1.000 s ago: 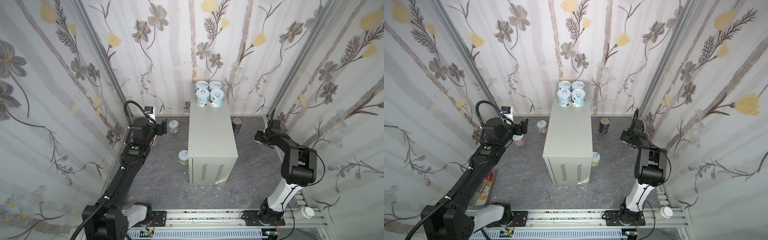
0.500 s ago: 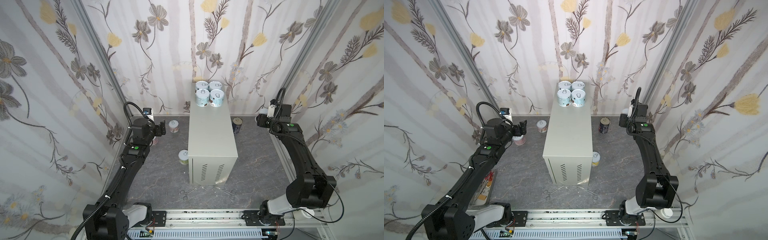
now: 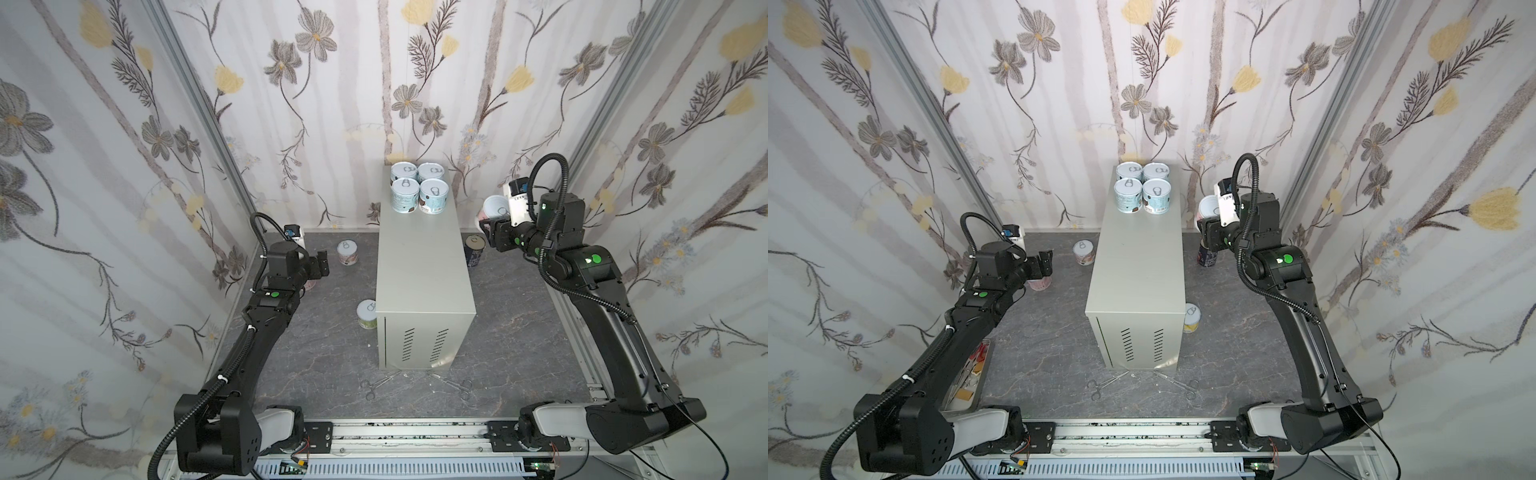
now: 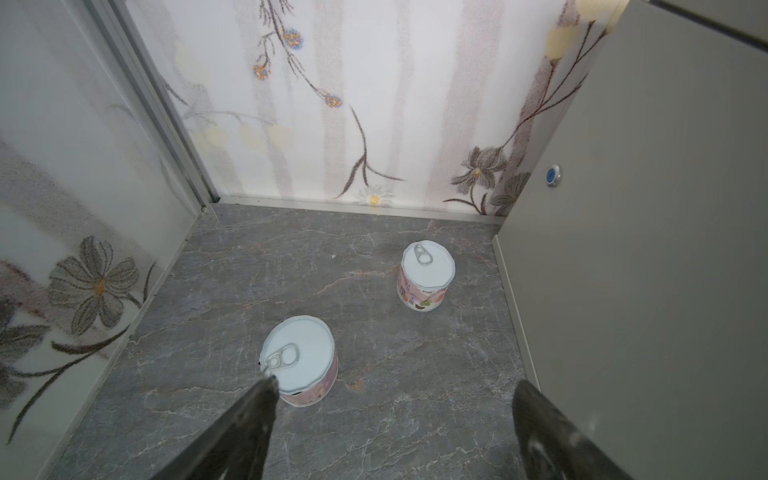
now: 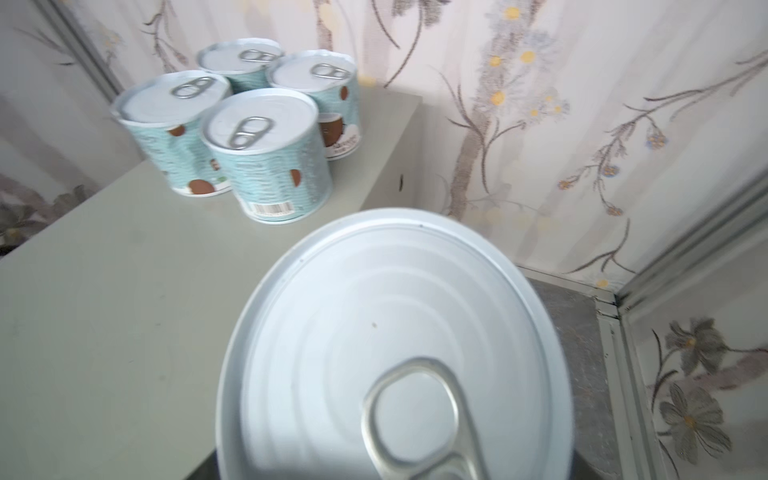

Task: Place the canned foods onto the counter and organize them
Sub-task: 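Lift the light-blue can with the right gripper onto the cabinet top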

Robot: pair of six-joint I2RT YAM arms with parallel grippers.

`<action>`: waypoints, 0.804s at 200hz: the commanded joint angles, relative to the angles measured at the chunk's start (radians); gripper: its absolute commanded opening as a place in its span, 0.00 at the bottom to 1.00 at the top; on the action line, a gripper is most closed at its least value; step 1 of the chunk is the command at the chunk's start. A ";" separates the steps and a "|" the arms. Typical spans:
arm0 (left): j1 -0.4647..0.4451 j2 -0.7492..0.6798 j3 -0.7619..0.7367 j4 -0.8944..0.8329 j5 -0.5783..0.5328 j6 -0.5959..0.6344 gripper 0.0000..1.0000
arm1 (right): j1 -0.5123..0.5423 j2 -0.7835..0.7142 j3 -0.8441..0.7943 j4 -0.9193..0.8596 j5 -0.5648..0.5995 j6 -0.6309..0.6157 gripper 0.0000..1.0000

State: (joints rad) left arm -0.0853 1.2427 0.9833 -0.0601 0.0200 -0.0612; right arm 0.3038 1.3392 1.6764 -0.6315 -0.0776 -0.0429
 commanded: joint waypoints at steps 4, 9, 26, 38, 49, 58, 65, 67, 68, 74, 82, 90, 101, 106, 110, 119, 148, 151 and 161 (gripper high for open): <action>0.009 0.005 0.005 0.015 0.000 -0.026 0.89 | 0.056 0.008 0.030 0.025 -0.031 -0.043 0.46; 0.010 0.002 0.002 0.017 0.000 -0.026 0.89 | 0.065 0.013 0.034 0.021 -0.032 -0.049 0.46; 0.010 -0.006 -0.007 0.024 -0.007 -0.030 0.89 | 0.097 0.025 0.034 0.028 -0.043 -0.060 0.46; 0.010 -0.010 -0.013 0.026 -0.009 -0.035 0.89 | 0.123 0.037 0.034 0.034 -0.039 -0.069 0.46; 0.010 -0.012 -0.017 0.026 -0.011 -0.040 0.89 | 0.142 0.049 0.036 0.040 -0.040 -0.074 0.46; 0.011 -0.016 -0.025 0.028 -0.011 -0.043 0.89 | 0.152 0.058 0.036 0.044 -0.046 -0.079 0.46; 0.009 -0.019 -0.031 0.029 -0.012 -0.044 0.89 | 0.159 0.065 0.037 0.049 -0.049 -0.080 0.46; 0.011 -0.020 -0.033 0.029 -0.012 -0.043 0.89 | 0.162 0.068 0.037 0.049 -0.050 -0.081 0.46; 0.011 -0.020 -0.033 0.029 -0.012 -0.043 0.89 | 0.162 0.068 0.037 0.049 -0.050 -0.081 0.46; 0.010 -0.022 -0.037 0.029 -0.016 -0.043 0.89 | 0.165 0.075 0.040 0.051 -0.054 -0.081 0.46; 0.011 -0.023 -0.040 0.027 -0.019 -0.042 0.89 | 0.170 0.085 0.046 0.049 -0.058 -0.080 0.46; 0.010 -0.025 -0.040 0.024 -0.019 -0.041 0.89 | 0.175 0.094 0.051 0.046 -0.060 -0.081 0.47; 0.011 -0.026 -0.041 0.023 -0.020 -0.038 0.89 | 0.179 0.107 0.059 0.045 -0.063 -0.079 0.47; 0.011 -0.026 -0.044 0.023 -0.021 -0.037 0.89 | 0.182 0.112 0.063 0.044 -0.061 -0.079 0.47; 0.011 -0.027 -0.044 0.023 -0.021 -0.037 0.89 | 0.182 0.118 0.067 0.043 -0.063 -0.078 0.47; 0.012 -0.027 -0.045 0.025 -0.021 -0.039 0.89 | 0.184 0.128 0.076 0.040 -0.064 -0.078 0.47; 0.011 -0.033 -0.057 0.037 -0.021 -0.049 0.89 | 0.190 0.163 0.114 0.019 -0.062 -0.087 0.47; 0.011 -0.034 -0.058 0.038 -0.021 -0.049 0.89 | 0.189 0.167 0.117 0.018 -0.061 -0.089 0.47; 0.011 -0.034 -0.060 0.040 -0.021 -0.049 0.89 | 0.191 0.179 0.126 0.013 -0.066 -0.091 0.47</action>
State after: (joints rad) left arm -0.0757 1.2160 0.9306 -0.0563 0.0067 -0.1028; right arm 0.4919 1.4990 1.7767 -0.6548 -0.1249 -0.1104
